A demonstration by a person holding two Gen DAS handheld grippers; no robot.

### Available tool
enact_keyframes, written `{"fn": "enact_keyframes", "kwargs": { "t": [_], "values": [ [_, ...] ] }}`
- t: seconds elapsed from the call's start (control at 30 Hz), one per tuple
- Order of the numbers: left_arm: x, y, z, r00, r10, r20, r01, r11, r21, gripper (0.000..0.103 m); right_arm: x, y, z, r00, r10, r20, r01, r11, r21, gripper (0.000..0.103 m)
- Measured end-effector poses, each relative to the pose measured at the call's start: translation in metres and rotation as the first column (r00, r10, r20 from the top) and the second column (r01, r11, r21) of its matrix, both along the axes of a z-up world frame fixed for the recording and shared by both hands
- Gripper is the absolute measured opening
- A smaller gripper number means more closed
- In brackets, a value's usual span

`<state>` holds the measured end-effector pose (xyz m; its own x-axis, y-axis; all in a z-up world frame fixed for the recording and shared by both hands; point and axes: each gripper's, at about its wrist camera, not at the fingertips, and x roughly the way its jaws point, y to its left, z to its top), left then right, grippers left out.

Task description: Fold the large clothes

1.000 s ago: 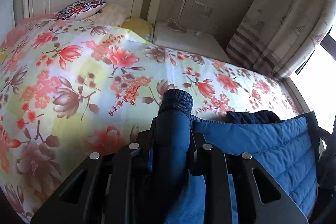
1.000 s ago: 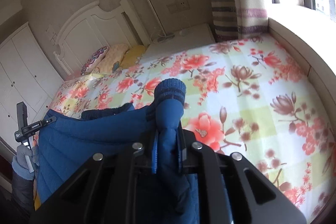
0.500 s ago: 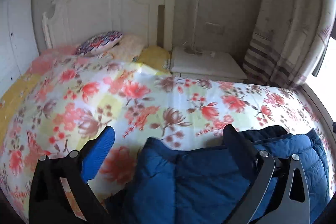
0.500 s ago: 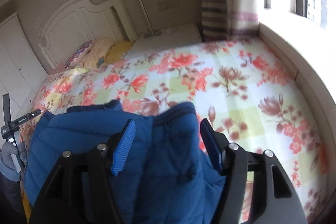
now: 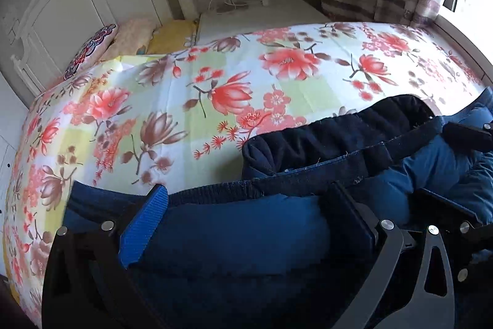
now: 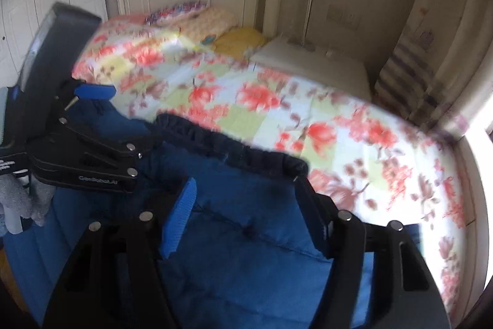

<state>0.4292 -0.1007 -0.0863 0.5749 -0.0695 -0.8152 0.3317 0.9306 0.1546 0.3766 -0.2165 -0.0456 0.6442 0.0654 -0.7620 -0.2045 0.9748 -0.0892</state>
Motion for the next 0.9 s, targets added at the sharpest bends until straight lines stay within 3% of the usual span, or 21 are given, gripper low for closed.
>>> {"fn": "enact_keyframes", "kwargs": {
  "t": [0.03,0.13,0.4,0.57,0.67,0.77,0.8,0.9],
  "values": [
    [0.002,-0.001,-0.004,1.000,0.001,-0.008,-0.001,1.000,-0.001,0.099,0.007,0.001,-0.016,0.999,-0.004,-0.036,0.004,1.000,-0.007,0.066],
    [0.004,0.003,-0.006,1.000,0.009,-0.014,-0.010,0.999,-0.032,0.099,0.011,0.006,-0.031,1.000,-0.008,-0.031,0.006,0.999,-0.054,0.069],
    [0.006,0.006,-0.008,1.000,0.018,-0.018,-0.019,0.998,-0.060,0.099,0.013,0.003,-0.038,1.000,-0.009,-0.005,0.009,0.999,-0.046,0.071],
    [0.002,0.019,0.010,1.000,0.016,-0.011,-0.017,0.995,-0.097,0.099,0.009,0.010,-0.036,1.000,-0.013,0.012,0.014,0.994,-0.111,0.070],
    [-0.015,0.043,0.036,0.992,0.043,0.120,-0.045,0.999,0.012,0.099,0.002,0.004,-0.025,0.998,-0.045,0.050,0.054,0.980,-0.190,0.070],
    [-0.007,0.075,0.025,0.991,0.088,0.103,-0.097,0.992,0.079,0.099,-0.013,-0.030,-0.010,0.988,-0.129,0.088,0.145,0.968,-0.205,0.070],
    [-0.002,0.086,0.017,0.990,0.112,0.081,-0.117,0.991,0.071,0.099,-0.017,-0.050,-0.008,0.983,-0.171,0.072,0.181,0.969,-0.169,0.071],
    [0.017,0.124,-0.004,0.982,0.171,-0.075,-0.180,0.975,-0.133,0.099,-0.025,-0.104,-0.015,0.958,-0.286,0.028,0.287,0.956,-0.064,0.074]
  ]
}}
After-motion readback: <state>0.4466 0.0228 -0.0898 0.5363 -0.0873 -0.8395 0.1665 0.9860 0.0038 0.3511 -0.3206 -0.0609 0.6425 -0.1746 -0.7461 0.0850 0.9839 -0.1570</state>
